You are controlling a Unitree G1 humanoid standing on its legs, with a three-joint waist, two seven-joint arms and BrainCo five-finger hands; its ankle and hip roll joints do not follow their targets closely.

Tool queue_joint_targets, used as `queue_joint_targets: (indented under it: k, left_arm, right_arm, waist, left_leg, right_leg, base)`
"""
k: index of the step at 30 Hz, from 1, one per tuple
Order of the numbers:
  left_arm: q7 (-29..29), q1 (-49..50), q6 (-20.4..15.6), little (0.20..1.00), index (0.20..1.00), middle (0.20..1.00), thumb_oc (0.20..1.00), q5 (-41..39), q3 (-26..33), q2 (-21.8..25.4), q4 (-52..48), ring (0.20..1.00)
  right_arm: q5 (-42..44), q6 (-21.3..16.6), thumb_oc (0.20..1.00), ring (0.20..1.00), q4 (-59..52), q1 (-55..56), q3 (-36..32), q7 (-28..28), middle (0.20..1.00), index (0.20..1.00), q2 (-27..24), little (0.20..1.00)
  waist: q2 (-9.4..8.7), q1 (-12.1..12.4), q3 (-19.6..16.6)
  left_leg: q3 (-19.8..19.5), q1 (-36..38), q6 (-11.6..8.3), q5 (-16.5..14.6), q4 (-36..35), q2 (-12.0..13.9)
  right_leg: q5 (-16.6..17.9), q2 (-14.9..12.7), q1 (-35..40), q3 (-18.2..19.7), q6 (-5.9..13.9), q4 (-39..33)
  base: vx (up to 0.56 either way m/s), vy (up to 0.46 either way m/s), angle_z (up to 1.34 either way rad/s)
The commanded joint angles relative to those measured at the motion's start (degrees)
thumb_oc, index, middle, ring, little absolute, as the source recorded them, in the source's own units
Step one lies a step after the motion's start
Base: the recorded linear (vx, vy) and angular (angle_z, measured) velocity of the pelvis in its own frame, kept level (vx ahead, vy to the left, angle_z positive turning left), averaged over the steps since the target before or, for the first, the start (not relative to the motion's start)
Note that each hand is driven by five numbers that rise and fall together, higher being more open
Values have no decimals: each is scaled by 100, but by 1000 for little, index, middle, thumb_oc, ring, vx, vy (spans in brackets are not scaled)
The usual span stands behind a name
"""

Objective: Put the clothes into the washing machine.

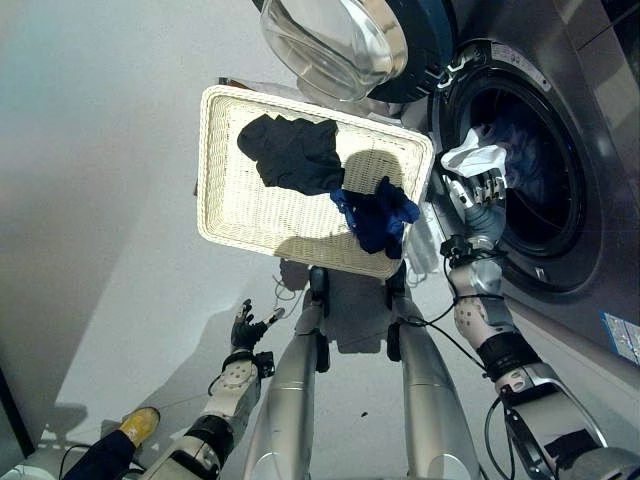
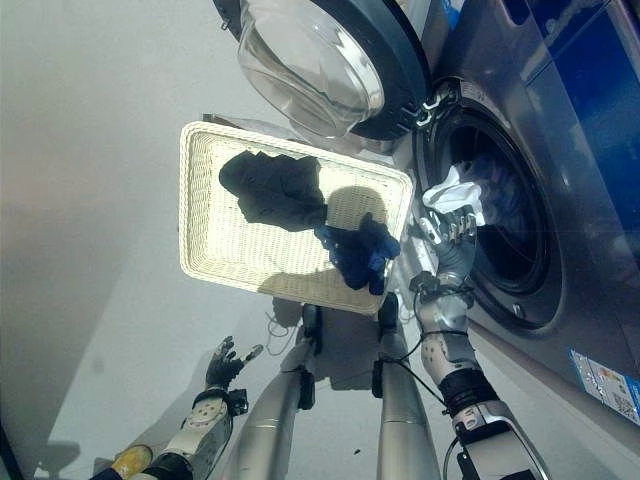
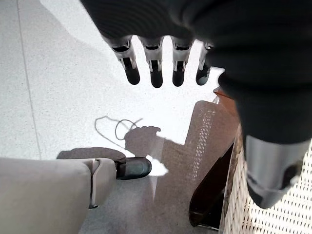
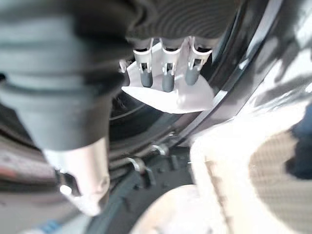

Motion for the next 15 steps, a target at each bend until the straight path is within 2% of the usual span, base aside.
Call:
queue_joint_targets:
  k: [1,3,4,7,9,10,11,12,13,15]
  left_arm:
    - [29,87,-141,1000,1000,1000,1000,94,119,83,229,1000]
    - [-22,99,-167,1000,1000,1000,1000,106,116,94,315,1000]
    - [-40,120,-101,1000,1000,1000,1000,163,102,140,302,1000]
    - [-16,151,-29,1000,1000,1000,1000,171,45,178,245,1000]
    - [-16,151,-29,1000,1000,1000,1000,171,45,178,245,1000]
    - [-6,195,107,1000,1000,1000,1000,159,-84,292,118,1000]
    - [-17,194,323,1000,1000,1000,1000,125,-256,571,-191,1000]
    - [-19,199,347,1000,1000,1000,1000,115,-282,608,-230,1000]
    - [-52,216,399,1000,1000,1000,1000,94,-324,665,-313,1000]
    - [-98,210,416,1000,1000,1000,1000,38,-371,737,-391,1000]
  right_arm:
    - [2403,-323,1000,1000,-297,-170,-554,1205,1000,1000,18,1000]
    - [3202,-355,1000,1000,-101,-312,-882,1234,1000,1000,-27,1000]
    - [3351,-872,1000,1000,365,-724,-1333,414,1000,1000,-388,1000]
    - [3180,-941,1000,1000,693,-984,-1546,-140,1000,1000,-687,1000]
    - [3180,-941,1000,1000,693,-984,-1546,-140,1000,1000,-687,1000]
    - [2851,-1160,1000,1000,1394,-1472,-1679,-999,1000,1000,-1312,1000]
    - [2591,-1260,1000,1000,2341,-2138,-1511,-2129,1000,1000,-2358,1000]
    - [2575,-1212,1000,1000,2458,-2213,-1464,-2288,1000,1000,-2488,1000]
    - [2637,-1184,1000,1000,2679,-2361,-1370,-2677,1000,1000,-2777,1000]
    - [3042,-1210,1000,1000,2966,-2496,-1436,-2735,1000,1000,-3056,1000]
  waist:
    - [39,89,-109]
    - [58,102,-109]
    - [91,151,-109]
    - [111,184,-109]
    - [111,184,-109]
    - [153,270,-109]
    - [215,409,-109]
    - [223,428,-109]
    - [251,455,-109]
    - [291,478,-109]
  left_leg:
    - [201,195,-21,-64,-197,-311]
    - [212,259,-27,-144,-158,-309]
    - [204,229,-24,-125,-125,-302]
    - [179,230,-28,-139,-108,-297]
    - [179,230,-28,-139,-108,-297]
    - [136,257,-31,-192,-83,-298]
    - [74,34,-19,-50,-72,-312]
    - [55,1,-18,-41,-55,-312]
    - [7,-21,-18,-95,-8,-330]
    - [-68,-145,-19,1,3,-336]
  right_leg:
    - [-42,355,20,-38,285,34]
    - [-129,340,80,-48,293,87]
    - [-98,323,75,-75,291,111]
    - [-105,328,81,-81,294,142]
    - [-105,328,81,-81,294,142]
    - [-166,341,115,-104,288,199]
    - [-94,382,-53,-188,247,281]
    - [-108,391,-82,-197,238,322]
    - [-225,398,-115,-209,225,439]
    - [-189,429,-218,-217,184,472]
  base:
    - [0,0,0]
    - [33,-44,0]
    - [62,-85,1]
    - [32,-42,0]
    - [30,-42,-1]
    - [75,-263,-3]
    - [84,-287,-2]
    - [79,-262,-5]
    - [60,-121,0]
    - [40,-101,9]
